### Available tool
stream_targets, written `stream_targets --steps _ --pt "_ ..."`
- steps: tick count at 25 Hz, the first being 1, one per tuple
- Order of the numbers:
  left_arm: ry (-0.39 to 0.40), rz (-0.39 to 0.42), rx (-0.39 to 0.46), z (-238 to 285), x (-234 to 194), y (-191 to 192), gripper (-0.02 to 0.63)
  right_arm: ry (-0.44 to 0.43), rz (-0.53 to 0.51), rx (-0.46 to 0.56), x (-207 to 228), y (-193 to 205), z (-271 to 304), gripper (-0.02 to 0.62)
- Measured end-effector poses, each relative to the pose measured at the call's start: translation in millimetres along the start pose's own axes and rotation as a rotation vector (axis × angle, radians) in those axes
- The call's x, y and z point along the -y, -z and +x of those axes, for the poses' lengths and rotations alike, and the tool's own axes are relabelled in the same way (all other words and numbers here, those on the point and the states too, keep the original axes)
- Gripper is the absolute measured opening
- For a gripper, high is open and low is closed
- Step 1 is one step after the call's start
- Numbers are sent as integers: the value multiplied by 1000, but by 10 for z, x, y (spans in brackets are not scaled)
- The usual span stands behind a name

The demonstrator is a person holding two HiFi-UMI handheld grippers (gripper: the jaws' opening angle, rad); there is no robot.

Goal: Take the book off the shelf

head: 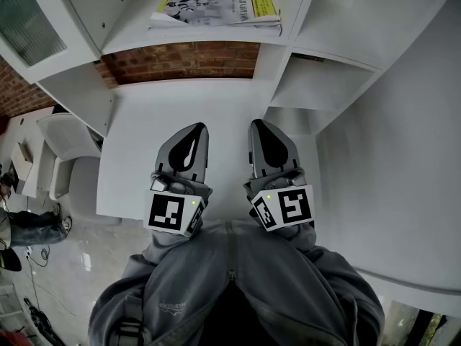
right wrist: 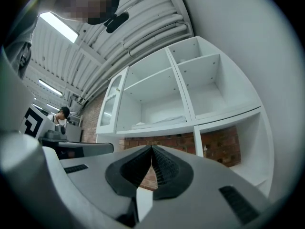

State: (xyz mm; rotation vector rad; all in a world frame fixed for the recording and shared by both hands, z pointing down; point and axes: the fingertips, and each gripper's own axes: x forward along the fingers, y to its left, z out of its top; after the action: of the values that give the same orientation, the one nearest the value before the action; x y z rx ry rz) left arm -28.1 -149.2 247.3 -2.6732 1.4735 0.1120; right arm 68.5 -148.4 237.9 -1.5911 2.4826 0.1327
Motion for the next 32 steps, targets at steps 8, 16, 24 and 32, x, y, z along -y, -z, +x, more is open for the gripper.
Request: stream_targets --steps 8,16,24,32 --pt "38 20 24 73 -167 -137 6 32 -39 27 -37 -136 165 28" --pt "64 63 68 237 -305 -322 6 27 -109 62 -17 -349 384 28" --pt "60 104 135 366 -405 -647 6 9 -193 97 47 -573 573 28" --pt "43 200 176 510 -555 -941 6 4 -344 141 92 -821 763 28"
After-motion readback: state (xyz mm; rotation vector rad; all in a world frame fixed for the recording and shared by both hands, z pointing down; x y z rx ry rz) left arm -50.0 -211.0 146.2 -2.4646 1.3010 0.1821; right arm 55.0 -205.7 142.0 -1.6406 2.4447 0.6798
